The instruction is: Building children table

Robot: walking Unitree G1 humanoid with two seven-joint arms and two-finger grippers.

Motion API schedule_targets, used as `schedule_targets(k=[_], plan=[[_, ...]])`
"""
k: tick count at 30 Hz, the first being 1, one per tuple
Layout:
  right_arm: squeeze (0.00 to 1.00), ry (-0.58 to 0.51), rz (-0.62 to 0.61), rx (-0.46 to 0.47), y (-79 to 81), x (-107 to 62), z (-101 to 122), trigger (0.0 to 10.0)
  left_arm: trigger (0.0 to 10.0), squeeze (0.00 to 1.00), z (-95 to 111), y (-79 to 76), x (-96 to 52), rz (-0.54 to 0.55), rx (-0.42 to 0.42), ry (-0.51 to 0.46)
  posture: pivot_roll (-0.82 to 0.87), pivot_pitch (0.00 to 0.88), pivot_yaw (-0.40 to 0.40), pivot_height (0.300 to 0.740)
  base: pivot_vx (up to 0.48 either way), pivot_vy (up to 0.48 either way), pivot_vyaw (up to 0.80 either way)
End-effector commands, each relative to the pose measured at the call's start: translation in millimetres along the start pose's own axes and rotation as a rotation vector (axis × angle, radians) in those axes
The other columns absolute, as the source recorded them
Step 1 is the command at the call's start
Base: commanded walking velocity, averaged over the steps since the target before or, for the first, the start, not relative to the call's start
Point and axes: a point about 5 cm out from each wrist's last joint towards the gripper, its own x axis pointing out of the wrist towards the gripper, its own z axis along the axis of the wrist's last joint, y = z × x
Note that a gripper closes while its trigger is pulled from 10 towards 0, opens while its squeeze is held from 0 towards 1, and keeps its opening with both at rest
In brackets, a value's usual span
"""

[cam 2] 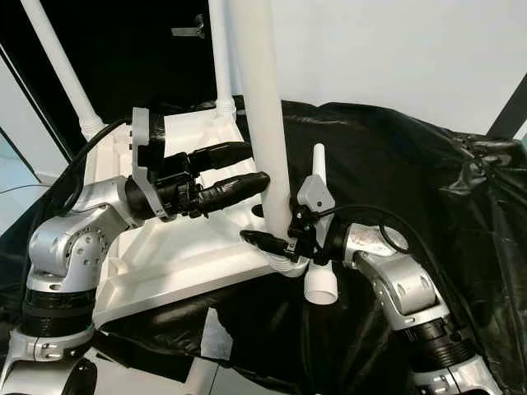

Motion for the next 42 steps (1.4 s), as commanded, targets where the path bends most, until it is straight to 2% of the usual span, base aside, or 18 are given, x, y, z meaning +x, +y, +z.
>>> schedule_targets(k=[1,6,18,19,21,22,36,37,38,39,41,42], plan=[[0.0,0.0,0.049,-0.025,2.7,5.4,3.6,10.0,10.0,0.0,3.9,-7.1,6.0,-0.065,0.021,0.003,0.03,0.0,-0.032,0.74,0.0,0.0,0.0],[0.0,0.011,0.047,-0.022,0.4,7.7,3.1,10.0,10.0,0.0,3.0,-15.6,5.3,-0.107,0.019,0.008,0.03,0.0,-0.035,0.74,0.0,0.0,0.0],[0.0,0.015,0.091,-0.039,1.8,10.4,5.6,10.0,10.0,0.0,-2.0,-9.6,8.0,-0.082,0.047,0.063,0.02,0.0,-0.03,0.74,0.0,0.0,0.0],[0.0,0.016,0.098,-0.041,2.3,10.8,6.0,10.0,4.7,0.0,-0.4,-7.5,9.2,-0.074,0.038,0.057,0.02,0.0,-0.03,0.74,0.0,0.0,0.0],[0.0,0.016,0.098,-0.041,2.3,10.8,6.0,10.0,4.7,0.0,-0.4,-7.5,9.2,-0.074,0.038,0.057,0.02,0.0,-0.03,0.74,0.0,0.0,0.0],[0.0,0.015,0.102,-0.041,2.4,10.9,6.1,10.0,0.0,0.0,1.0,-5.5,10.0,-0.063,0.038,0.051,0.02,0.0,-0.03,0.74,0.0,0.0,0.0],[0.0,0.008,0.084,-0.042,-2.0,9.6,7.1,10.0,0.0,0.0,10.1,2.4,12.9,-0.025,0.047,0.009,0.02,0.0,-0.027,0.74,0.0,0.0,0.0],[0.0,0.007,0.077,-0.044,-2.7,9.5,7.3,10.0,9.4,0.0,10.0,3.2,13.6,-0.012,0.054,0.011,0.02,0.0,-0.026,0.74,0.0,0.0,0.0],[0.0,0.007,0.069,-0.043,-3.6,9.3,7.5,10.0,10.0,0.0,9.9,3.9,14.5,0.0,0.058,0.013,0.02,0.0,-0.024,0.74,0.0,0.0,0.0],[1.0,0.006,0.062,-0.04,-4.3,9.2,8.1,10.0,10.0,0.0,10.5,6.4,16.3,0.037,0.072,0.011,0.02,0.0,-0.022,0.74,0.0,0.0,0.0],[1.0,0.005,0.058,-0.037,-4.7,9.2,8.5,10.0,10.0,0.0,11.0,8.3,17.5,0.063,0.083,0.01,0.02,0.0,-0.022,0.74,0.0,0.0,0.0],[1.0,-0.013,0.001,-0.045,-8.1,9.3,11.6,10.0,10.0,0.0,13.1,18.2,23.2,0.193,0.087,0.02,0.01,0.0,-0.015,0.74,0.0,0.0,0.0]])
